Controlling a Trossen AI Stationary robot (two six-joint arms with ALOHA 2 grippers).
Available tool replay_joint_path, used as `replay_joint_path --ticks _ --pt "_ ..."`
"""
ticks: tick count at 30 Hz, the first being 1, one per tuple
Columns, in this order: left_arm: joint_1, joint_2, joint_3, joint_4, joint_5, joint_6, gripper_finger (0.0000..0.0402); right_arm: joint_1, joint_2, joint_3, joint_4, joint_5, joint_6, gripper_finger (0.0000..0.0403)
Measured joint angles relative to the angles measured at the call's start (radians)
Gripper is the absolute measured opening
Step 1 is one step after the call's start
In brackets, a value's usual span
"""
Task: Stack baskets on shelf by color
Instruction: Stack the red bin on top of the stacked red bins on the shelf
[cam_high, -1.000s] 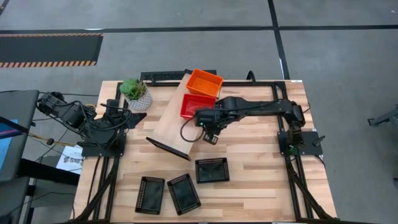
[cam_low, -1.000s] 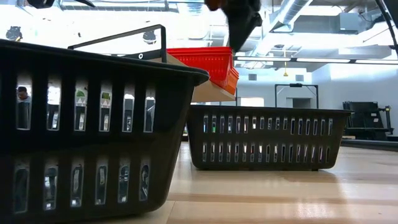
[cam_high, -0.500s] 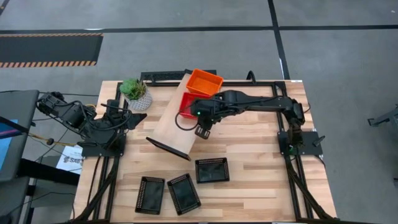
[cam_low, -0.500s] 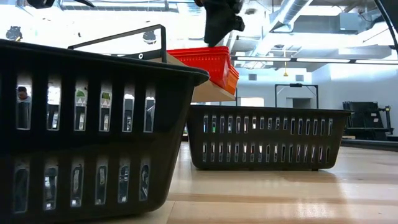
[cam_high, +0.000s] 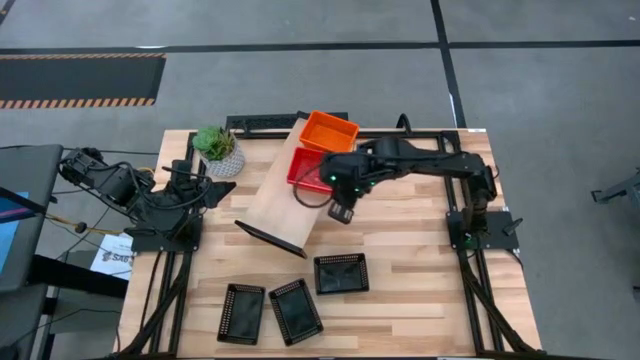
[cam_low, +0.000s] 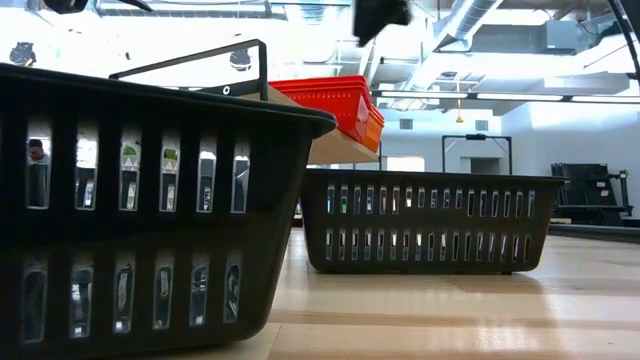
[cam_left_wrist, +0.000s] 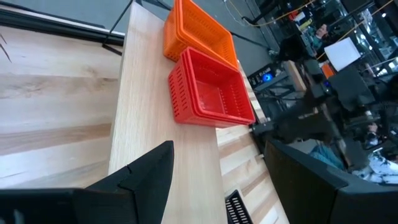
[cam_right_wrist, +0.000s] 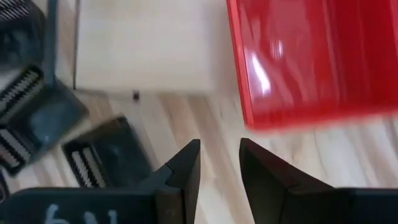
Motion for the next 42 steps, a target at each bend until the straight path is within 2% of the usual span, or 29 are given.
replay_joint_path --ticks 3,5,8,11,17,34,38,42 --pt "0.0 0.0 0.0 0.0 -0.006 0.0 0.0242 0.015 0.006 -0.002 -0.139 0.006 0.067 0.0132" --pt "0.0 0.0 0.0 0.0 -0.017 -0.002 0.0242 0.025 0.012 -0.011 -0.179 0.052 0.089 0.0132" --pt "0.0 0.0 0.0 0.0 -0.028 -0.009 0.0242 0.03 0.026 -0.055 -0.152 0.104 0.084 0.0132" --pt "0.0 0.0 0.0 0.0 -0.029 -0.01 0.0242 0.018 0.055 -0.071 -0.09 0.112 0.051 0.0132" --pt "0.0 0.001 0.0 0.0 -0.027 -0.017 0.0242 -0.02 0.1 -0.082 -0.028 0.112 0.031 0.0132" --pt "0.0 0.003 0.0 0.0 -0.033 -0.026 0.0242 -0.059 0.099 -0.082 0.046 0.093 0.04 0.0132" --pt "0.0 0.033 0.0 0.005 -0.047 -0.051 0.0242 -0.055 0.059 -0.08 0.041 0.077 0.051 0.0132" --pt "0.007 0.088 0.0 0.07 -0.02 0.017 0.0242 -0.049 0.007 -0.054 0.035 0.078 0.057 0.0132"
